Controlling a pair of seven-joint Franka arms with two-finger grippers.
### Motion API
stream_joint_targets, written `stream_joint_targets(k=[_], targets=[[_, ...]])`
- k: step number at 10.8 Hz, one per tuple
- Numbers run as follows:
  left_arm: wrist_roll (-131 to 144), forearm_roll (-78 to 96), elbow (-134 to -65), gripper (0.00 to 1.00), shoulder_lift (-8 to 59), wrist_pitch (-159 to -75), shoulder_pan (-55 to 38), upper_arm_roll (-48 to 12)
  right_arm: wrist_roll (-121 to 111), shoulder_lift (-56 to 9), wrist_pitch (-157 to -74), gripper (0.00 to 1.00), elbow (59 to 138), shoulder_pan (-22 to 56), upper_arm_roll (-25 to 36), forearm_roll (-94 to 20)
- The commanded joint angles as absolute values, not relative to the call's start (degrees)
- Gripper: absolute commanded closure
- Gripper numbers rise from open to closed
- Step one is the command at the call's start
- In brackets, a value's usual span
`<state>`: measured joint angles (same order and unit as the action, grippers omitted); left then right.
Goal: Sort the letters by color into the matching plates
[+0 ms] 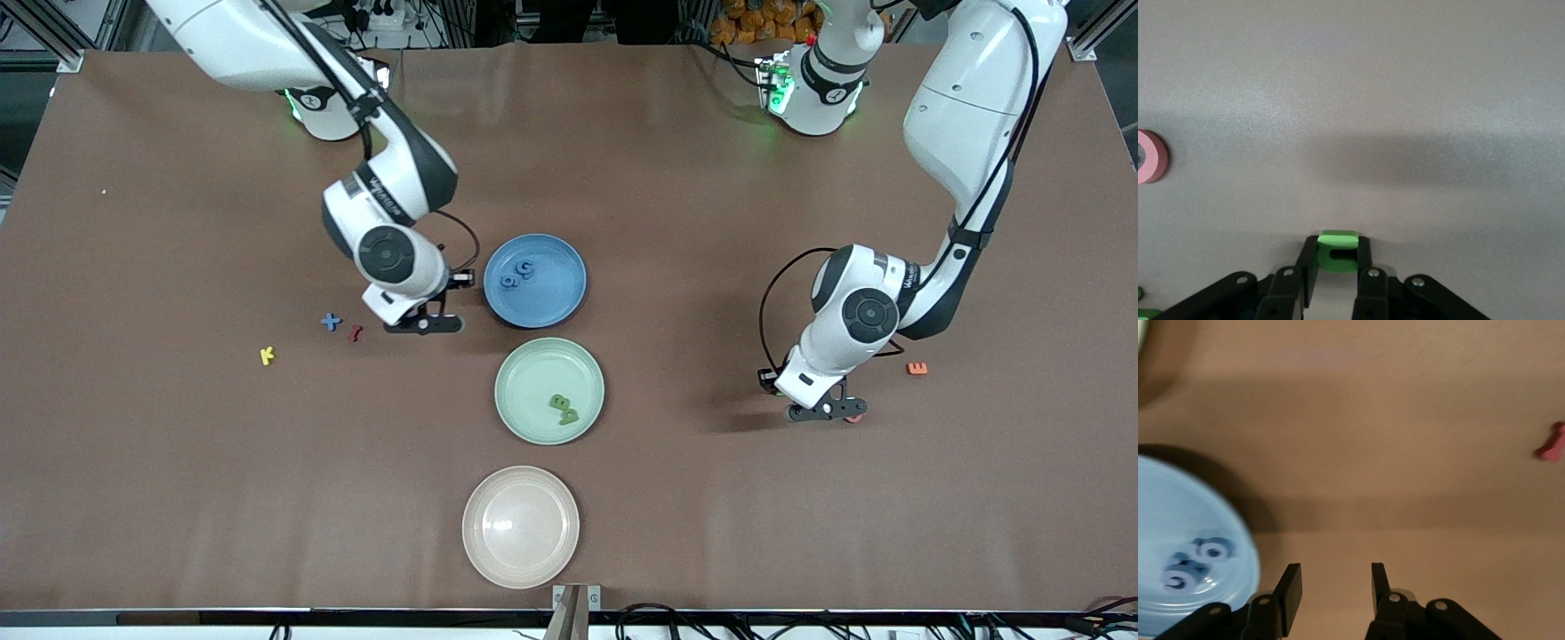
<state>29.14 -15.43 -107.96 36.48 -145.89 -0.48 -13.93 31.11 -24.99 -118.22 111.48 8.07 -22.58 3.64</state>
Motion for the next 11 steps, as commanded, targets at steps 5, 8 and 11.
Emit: stream_joint_targets(k=[5,8,11], targets=[[35.0,-11.4,-105.3,1.0,35.7,-146.2,-0.4,-16.3,5.7,-22.0,-117.3,0.44,118.2,-0.8,-23.2,15.7],[42.3,-11.1,-103.4,1.0,35.9,-146.2,-0.8,-19.1,-8.0,-21.3,-119.3,0.43,120.7,-5.3,-23.2,15.9],[51.1,-10.3,-99.7,1.0,36.6,-146.8,-1.2,-22.7,-17.7,-20.3,-128.2,0.43,125.9,-8.9,-23.0,17.7]])
